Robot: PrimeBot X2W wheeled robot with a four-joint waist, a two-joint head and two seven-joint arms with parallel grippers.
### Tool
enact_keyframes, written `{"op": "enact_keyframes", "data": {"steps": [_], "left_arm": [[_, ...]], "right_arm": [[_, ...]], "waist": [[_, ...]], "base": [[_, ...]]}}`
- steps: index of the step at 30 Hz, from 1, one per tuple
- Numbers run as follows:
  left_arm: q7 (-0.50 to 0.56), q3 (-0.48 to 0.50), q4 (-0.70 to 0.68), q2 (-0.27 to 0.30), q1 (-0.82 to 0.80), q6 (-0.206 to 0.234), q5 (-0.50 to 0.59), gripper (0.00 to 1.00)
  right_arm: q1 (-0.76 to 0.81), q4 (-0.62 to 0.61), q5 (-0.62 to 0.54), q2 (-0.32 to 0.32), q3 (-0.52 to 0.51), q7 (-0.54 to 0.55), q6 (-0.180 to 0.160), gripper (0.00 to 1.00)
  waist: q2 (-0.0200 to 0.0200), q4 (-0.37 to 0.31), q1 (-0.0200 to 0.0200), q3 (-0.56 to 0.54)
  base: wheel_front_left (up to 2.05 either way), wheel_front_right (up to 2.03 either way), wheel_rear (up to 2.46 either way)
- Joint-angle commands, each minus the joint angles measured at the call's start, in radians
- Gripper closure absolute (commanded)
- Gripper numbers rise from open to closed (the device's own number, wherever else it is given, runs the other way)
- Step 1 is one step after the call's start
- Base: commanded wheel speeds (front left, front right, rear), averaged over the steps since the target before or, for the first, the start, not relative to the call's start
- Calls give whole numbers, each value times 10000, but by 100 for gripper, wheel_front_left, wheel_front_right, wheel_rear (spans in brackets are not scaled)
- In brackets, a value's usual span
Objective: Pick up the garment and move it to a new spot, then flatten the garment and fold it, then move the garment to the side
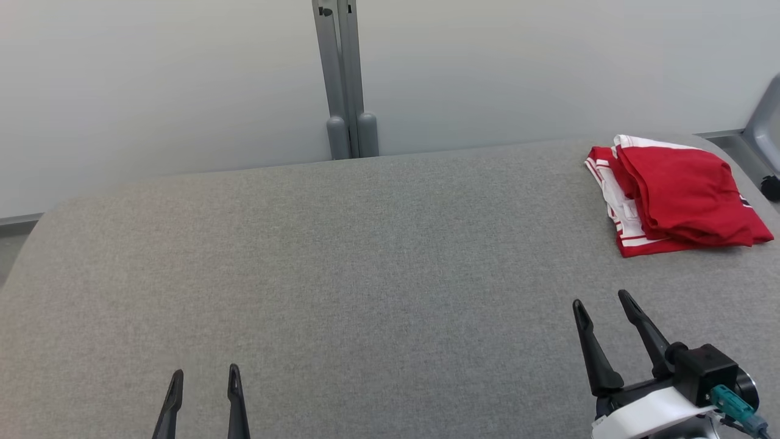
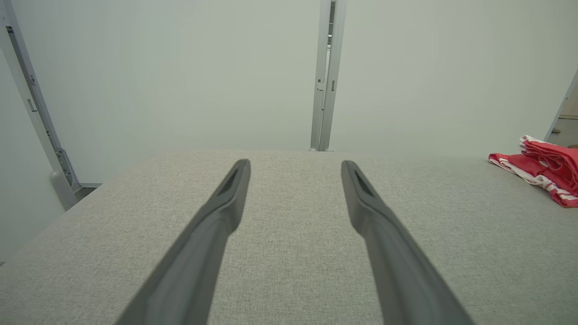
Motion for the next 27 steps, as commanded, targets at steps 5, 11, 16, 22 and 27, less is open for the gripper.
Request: {"op": "enact_keyframes", "data": {"steps": [5, 11, 16, 22, 27], "left_arm": [[-28, -50, 82, 6, 315, 9, 99, 0], [-28, -39, 252, 6, 312, -46, 76, 0], [-28, -1, 352, 6, 254, -58, 45, 0], [-28, 62, 470, 5, 201, -80, 65, 0], [23, -23, 546, -2, 254, -67, -212, 100]], "right_arm": [[342, 51, -91, 182, 23, -40, -18, 0], [395, 129, -54, 282, 94, -39, -18, 0], [422, 177, 4, 336, 158, -39, -18, 0], [412, 218, 32, 369, 219, -41, -18, 0], [400, 308, 266, 437, 270, 30, 2, 100]], "waist": [[0, 11, 1, -150], [0, 38, 1, -196], [0, 51, 1, -222], [0, 54, 1, -233], [0, 51, 1, -216]], "base": [[0, 0, 0], [0, 0, 0], [0, 0, 0], [0, 0, 0], [0, 0, 0]]}}
